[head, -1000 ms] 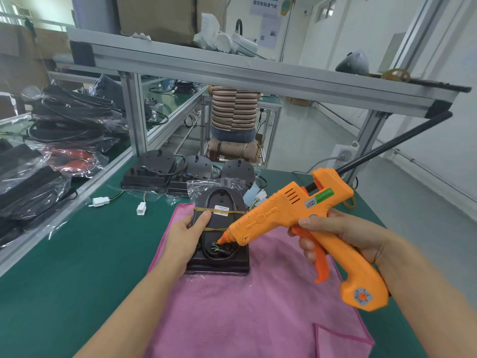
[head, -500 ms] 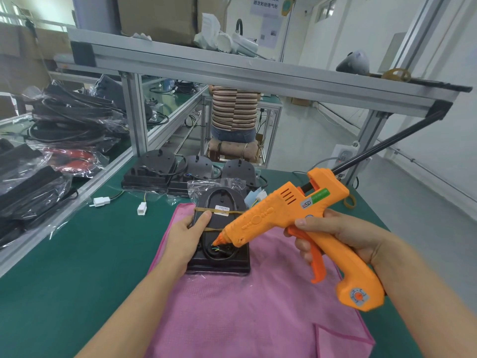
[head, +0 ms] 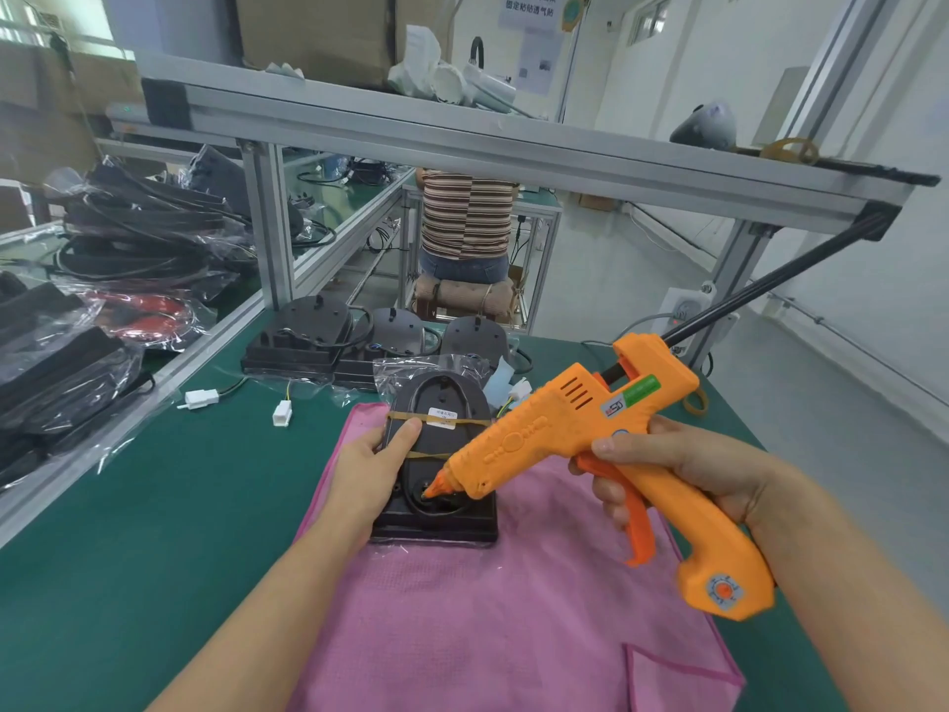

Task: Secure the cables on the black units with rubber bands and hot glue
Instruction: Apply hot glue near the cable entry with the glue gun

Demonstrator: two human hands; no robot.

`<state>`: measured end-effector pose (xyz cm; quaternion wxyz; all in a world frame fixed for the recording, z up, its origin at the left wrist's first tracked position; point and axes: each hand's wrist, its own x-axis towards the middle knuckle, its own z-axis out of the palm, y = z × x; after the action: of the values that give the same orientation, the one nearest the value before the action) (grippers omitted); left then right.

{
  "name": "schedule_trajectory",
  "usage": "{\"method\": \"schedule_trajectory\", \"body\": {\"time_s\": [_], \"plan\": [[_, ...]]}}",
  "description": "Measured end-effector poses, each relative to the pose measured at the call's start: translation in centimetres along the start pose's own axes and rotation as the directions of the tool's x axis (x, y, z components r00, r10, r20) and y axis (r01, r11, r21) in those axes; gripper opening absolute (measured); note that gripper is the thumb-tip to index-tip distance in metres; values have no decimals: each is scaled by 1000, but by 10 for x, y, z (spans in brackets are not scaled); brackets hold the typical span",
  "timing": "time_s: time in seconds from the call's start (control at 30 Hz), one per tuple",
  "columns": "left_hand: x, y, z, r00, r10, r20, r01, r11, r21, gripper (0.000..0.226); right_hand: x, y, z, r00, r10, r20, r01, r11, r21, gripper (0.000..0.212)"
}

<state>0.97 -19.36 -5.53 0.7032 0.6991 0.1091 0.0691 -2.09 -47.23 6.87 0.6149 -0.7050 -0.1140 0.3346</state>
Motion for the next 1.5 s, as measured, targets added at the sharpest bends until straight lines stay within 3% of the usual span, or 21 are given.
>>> {"method": "schedule_trajectory", "body": {"time_s": [0.17,0.67,1.17,1.4,1.5], "plan": [[2,-3,0,1000,-12,15,12,1000,-26,21,-2,1,1,1000,-24,1,24,1000,-17,47],[0,-1,1,1000,5,28,-3,998,-67,23,-8,2,-6,999,-41,-28,42,999,23,29],[1,0,1,1000,10,23,-10,1000,-18,7,0,1,-1,998,-29,-53,31,998,47,31],[3,-3,-1,1000,1,19,-1,1000,15,55,2,2,-1,998,-25,-63,27,999,34,39],[1,0,-2,1000,3,22,-3,1000,17,61,3,-1,0,998,-10,-64,11,1000,19,35]]}}
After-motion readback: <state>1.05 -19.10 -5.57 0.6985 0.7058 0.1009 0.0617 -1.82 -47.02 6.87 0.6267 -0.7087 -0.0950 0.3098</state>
